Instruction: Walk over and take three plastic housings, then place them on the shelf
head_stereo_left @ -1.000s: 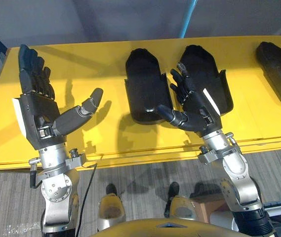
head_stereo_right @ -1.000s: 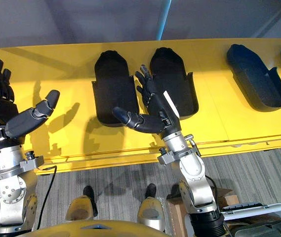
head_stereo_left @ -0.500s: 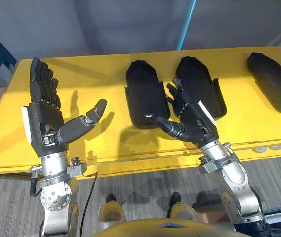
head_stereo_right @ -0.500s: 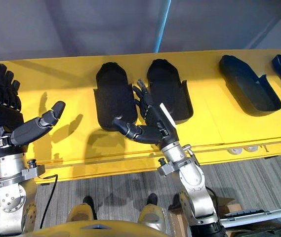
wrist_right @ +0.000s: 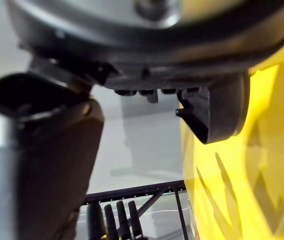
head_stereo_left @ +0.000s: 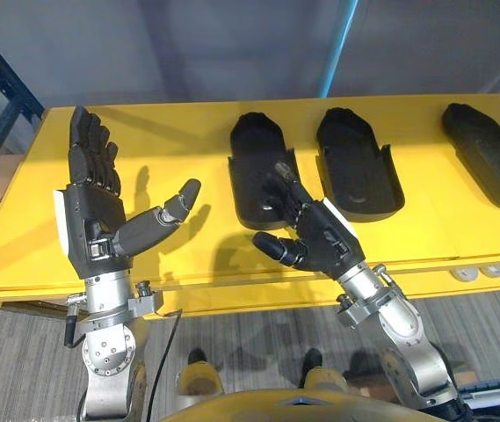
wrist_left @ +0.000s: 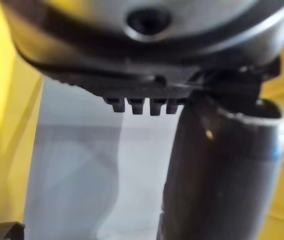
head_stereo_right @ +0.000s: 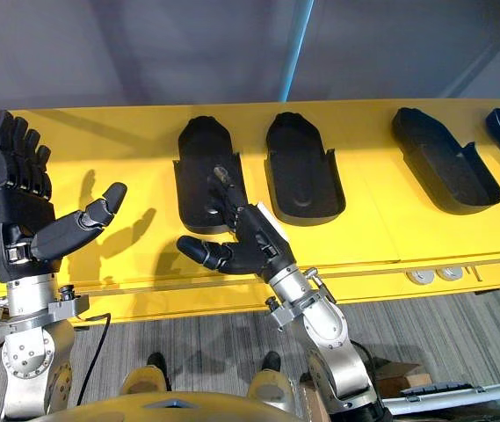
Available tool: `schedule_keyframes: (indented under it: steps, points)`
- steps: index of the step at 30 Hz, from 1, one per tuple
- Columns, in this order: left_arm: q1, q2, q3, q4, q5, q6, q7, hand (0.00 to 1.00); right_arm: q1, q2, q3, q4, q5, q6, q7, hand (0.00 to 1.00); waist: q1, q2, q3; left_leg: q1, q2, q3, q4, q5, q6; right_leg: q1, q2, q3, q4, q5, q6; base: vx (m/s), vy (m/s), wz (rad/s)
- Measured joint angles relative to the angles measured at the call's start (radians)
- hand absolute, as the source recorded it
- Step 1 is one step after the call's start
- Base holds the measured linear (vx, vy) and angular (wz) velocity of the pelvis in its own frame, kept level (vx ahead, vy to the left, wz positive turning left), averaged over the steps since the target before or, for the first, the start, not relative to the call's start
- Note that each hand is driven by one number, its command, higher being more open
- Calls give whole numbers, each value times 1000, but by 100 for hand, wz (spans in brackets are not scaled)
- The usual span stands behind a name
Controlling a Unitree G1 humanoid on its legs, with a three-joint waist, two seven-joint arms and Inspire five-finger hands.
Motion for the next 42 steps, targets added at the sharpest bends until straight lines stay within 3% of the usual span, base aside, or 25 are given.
schedule_keyframes:
  steps: [7, 11, 14, 20, 42]
  points:
    - [0, 0, -4, 0, 0, 0, 4, 100, -7, -1, 25, 2, 0, -5, -9, 100, 1, 0, -1, -1, -1, -5, -3, 8, 1, 1, 0, -3, 0, 0, 0, -3, 0, 1]
    - [1, 0, -5, 0, 0, 2, 3, 100, -8, 2, 33, 2, -10, -77, -93, 100, 1, -4, -5, 5, -3, -6, -18, 18, 1, 1, 0, -5, 0, 0, 0, 0, 0, 0]
    - [3, 0, -7, 0, 0, 19, 4, 100, -9, 30, 2, -4, -139, -118, -170, 100, 0, -9, -16, 11, -3, -1, -22, 19, 0, 2, 0, 0, 0, 0, 0, -3, 0, -4]
    - [29, 0, -30, 0, 0, 21, 10, 100, -9, 37, -40, -17, -313, -119, -246, 100, -4, -12, -18, 14, -3, 11, -21, 18, 0, -5, 0, 15, 0, 0, 0, -11, 3, -6]
    - [28, 3, -38, 0, 0, 21, 47, 100, -8, 24, -42, 33, -315, -31, -251, 100, -3, -18, 2, -3, -2, 8, -12, 14, 0, -15, 0, 15, 0, 0, -1, 0, 0, 0]
